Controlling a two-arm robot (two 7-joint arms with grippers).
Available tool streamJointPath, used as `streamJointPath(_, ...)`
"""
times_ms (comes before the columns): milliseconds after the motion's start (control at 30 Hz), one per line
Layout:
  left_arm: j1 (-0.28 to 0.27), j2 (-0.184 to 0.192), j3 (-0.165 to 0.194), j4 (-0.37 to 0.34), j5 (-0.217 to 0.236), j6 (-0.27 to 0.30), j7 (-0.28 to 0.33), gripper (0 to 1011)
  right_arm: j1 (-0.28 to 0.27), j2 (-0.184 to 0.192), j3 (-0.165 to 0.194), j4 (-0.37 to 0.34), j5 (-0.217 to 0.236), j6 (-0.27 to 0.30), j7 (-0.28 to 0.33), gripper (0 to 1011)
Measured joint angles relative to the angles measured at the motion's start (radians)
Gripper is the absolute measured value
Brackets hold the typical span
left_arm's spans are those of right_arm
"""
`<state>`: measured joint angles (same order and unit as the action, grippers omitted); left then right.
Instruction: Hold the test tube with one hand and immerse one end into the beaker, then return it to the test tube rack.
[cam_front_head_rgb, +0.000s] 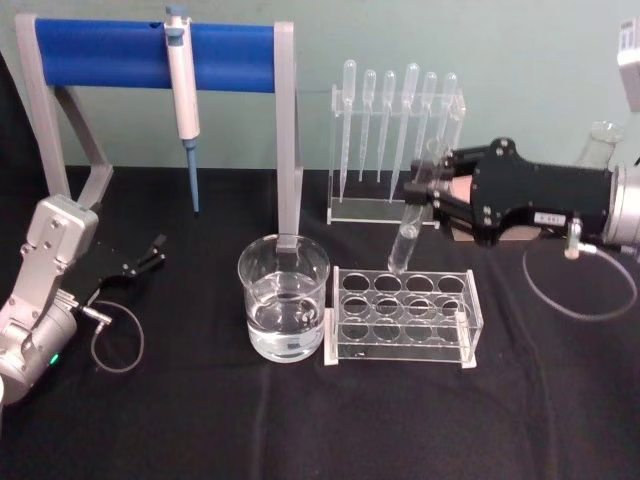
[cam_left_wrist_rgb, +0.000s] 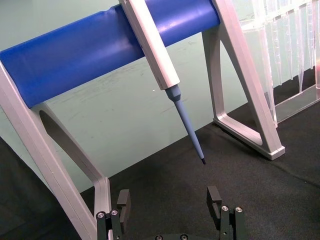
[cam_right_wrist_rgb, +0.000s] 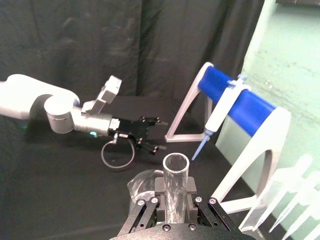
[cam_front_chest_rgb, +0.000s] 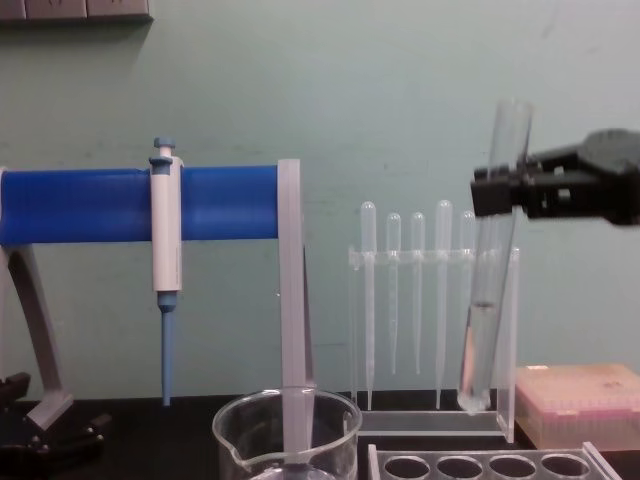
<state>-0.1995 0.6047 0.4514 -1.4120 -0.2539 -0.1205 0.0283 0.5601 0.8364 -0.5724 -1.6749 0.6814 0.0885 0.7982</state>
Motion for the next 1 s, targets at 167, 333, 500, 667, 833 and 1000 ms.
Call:
streamJointPath(167,0.0,0.0,0.0,0.0,0.0,0.0,0.0,1000,-0.039,0.004,0.005,-0.005,-0.002,-0.013,0.0,236)
streamJointPath(333,0.0,0.0,0.0,0.0,0.0,0.0,0.0,1000,-0.083,0.006,0.016,-0.012,0.001,-0.027,-0.007,236)
streamJointPath(500,0.0,0.0,0.0,0.0,0.0,0.0,0.0,1000,-0.105,-0.001,0.019,0.0,-0.002,-0.034,-0.01,236)
streamJointPath(667,0.0,0.0,0.0,0.0,0.0,0.0,0.0,1000,-0.116,-0.017,0.021,0.028,-0.011,-0.037,-0.011,236)
streamJointPath(833,0.0,0.0,0.0,0.0,0.0,0.0,0.0,1000,-0.117,-0.031,0.022,0.05,-0.022,-0.043,-0.01,236)
streamJointPath(1000,0.0,0.0,0.0,0.0,0.0,0.0,0.0,1000,-0.115,-0.048,0.022,0.072,-0.04,-0.057,-0.009,236)
